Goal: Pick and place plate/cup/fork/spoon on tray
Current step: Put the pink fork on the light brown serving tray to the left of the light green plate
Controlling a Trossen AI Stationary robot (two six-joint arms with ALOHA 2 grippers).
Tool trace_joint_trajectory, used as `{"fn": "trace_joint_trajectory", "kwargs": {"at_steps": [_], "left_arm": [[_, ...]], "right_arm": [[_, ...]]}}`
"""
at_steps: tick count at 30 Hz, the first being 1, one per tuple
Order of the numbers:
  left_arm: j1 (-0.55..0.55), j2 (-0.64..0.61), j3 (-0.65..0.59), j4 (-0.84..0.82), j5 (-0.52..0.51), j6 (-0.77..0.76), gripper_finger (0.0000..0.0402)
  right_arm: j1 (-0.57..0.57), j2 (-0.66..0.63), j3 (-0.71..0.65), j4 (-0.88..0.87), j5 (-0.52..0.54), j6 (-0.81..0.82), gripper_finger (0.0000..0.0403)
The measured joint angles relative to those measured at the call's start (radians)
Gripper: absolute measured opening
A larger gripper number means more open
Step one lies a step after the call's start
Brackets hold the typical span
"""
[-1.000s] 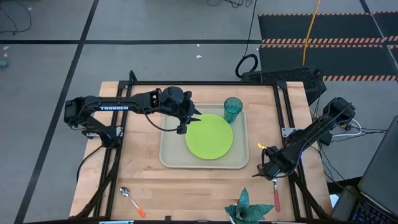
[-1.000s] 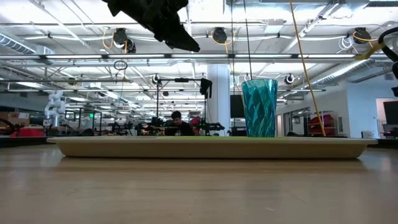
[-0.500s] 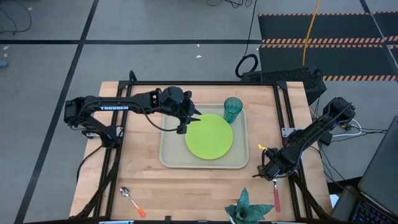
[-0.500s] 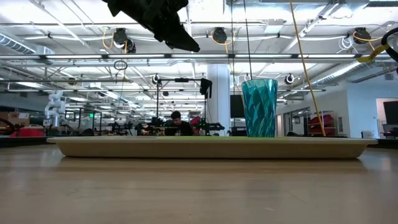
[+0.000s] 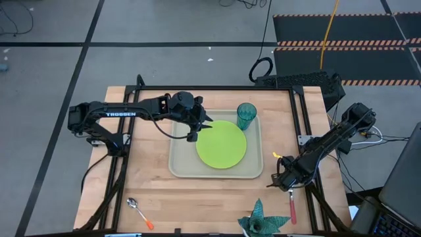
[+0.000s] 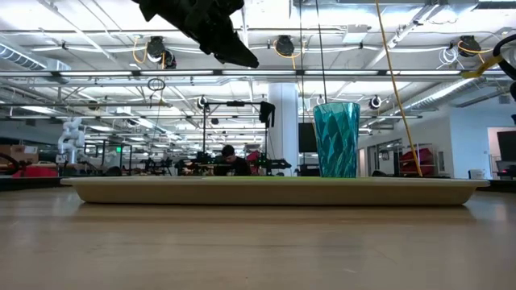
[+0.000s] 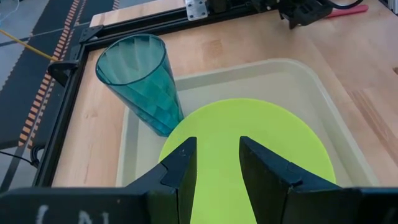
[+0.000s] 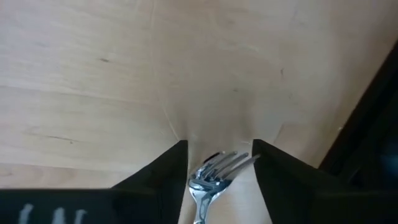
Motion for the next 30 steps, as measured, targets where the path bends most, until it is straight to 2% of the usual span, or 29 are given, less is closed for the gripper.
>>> {"fn": "trace_joint_trajectory", "kwargs": {"at_steps": [11,22,30], "left_arm": [[0.0,0.0,0.0,0.0,0.0,0.0,0.0124],[0.0,0.0,0.0,0.008,0.0,0.0,0.0124],[0.0,0.0,0.0,0.018,0.0,0.0,0.0124]], "right_arm": [[0.0,0.0,0.0,-0.005,0.0,-0.029,0.0074],[-0.002,0.0,0.012,-0.012,0.005,-0.068,0.0072],[-0.037,0.0,0.11,-0.07,0.189,-0.149,0.0069]]}}
